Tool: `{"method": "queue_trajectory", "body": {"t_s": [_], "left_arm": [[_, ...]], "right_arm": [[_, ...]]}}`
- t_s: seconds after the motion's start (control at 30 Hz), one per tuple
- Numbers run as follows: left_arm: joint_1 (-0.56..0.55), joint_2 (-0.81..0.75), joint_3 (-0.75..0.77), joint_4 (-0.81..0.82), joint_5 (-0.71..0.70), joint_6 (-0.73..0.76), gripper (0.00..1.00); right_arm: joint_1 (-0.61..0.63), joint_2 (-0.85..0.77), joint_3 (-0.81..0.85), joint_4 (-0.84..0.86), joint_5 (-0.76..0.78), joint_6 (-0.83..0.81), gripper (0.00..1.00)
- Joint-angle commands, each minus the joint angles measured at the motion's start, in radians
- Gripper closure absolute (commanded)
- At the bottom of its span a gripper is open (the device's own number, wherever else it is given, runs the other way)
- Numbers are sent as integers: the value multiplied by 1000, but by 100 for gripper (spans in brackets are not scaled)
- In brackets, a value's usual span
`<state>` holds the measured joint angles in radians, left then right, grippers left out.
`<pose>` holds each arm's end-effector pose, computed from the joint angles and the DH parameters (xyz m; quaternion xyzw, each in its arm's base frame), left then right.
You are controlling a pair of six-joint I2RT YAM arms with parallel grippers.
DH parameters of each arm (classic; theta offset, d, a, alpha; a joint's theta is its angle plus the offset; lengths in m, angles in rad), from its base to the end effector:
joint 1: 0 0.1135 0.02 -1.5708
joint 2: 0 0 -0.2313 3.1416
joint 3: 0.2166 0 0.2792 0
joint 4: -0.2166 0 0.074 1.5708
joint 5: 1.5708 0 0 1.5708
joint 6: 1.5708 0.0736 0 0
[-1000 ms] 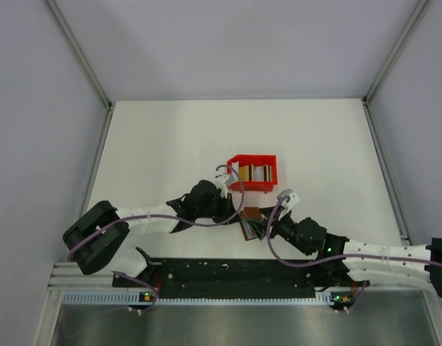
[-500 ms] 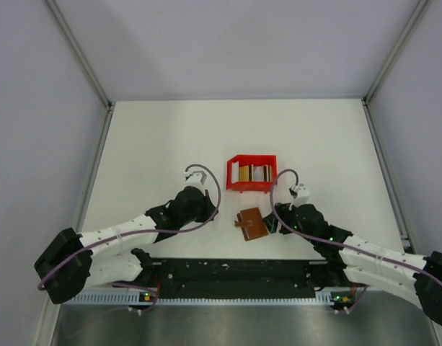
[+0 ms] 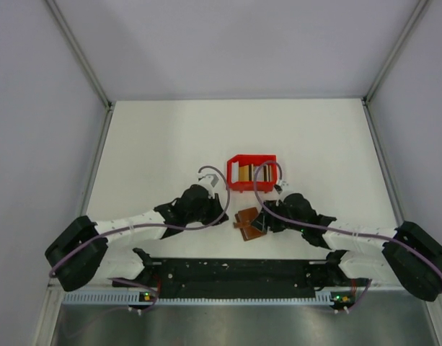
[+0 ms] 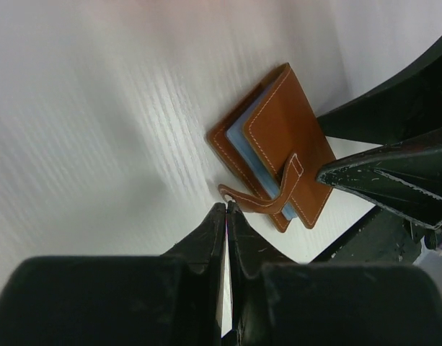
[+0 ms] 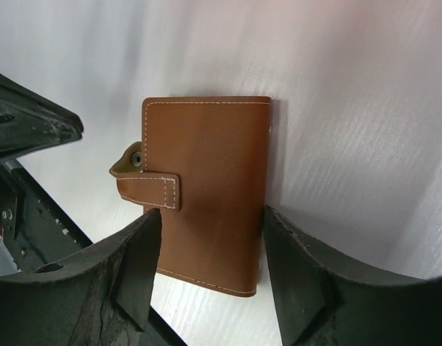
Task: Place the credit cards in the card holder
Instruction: Close the card holder at the center of the board, then pick up the card holder from the center of the board.
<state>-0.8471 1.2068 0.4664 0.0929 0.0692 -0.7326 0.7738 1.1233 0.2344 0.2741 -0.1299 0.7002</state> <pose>0.1928 -0.2259 0.1011 0.0666 0.8924 -0.3380 0.2914 0.1782 0.1874 0.0634 -0.0624 0.8843 0.3512 0.3012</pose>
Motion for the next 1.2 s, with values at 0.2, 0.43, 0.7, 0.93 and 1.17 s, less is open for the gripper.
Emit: {"method": "queue_trajectory", "body": {"t_s": [0.2, 0.43, 0.7, 0.93, 1.17], "left_arm": [[-9, 172, 66, 73, 140, -27, 91], [-9, 197, 68, 2, 92, -42, 90], [-9, 224, 46, 41, 78, -65, 90], [-9, 231, 28, 80, 83, -79, 90], [-9, 234, 15, 96, 86, -90, 90]], "right_arm": [[-10, 171, 43, 20, -39, 56, 51], [-10, 239, 43, 123, -137, 68, 52], [-10, 253, 42, 180, -247, 61, 62], [-10, 334, 71, 276, -324, 102, 73], [-10, 401, 77, 445, -359, 205, 99]]}}
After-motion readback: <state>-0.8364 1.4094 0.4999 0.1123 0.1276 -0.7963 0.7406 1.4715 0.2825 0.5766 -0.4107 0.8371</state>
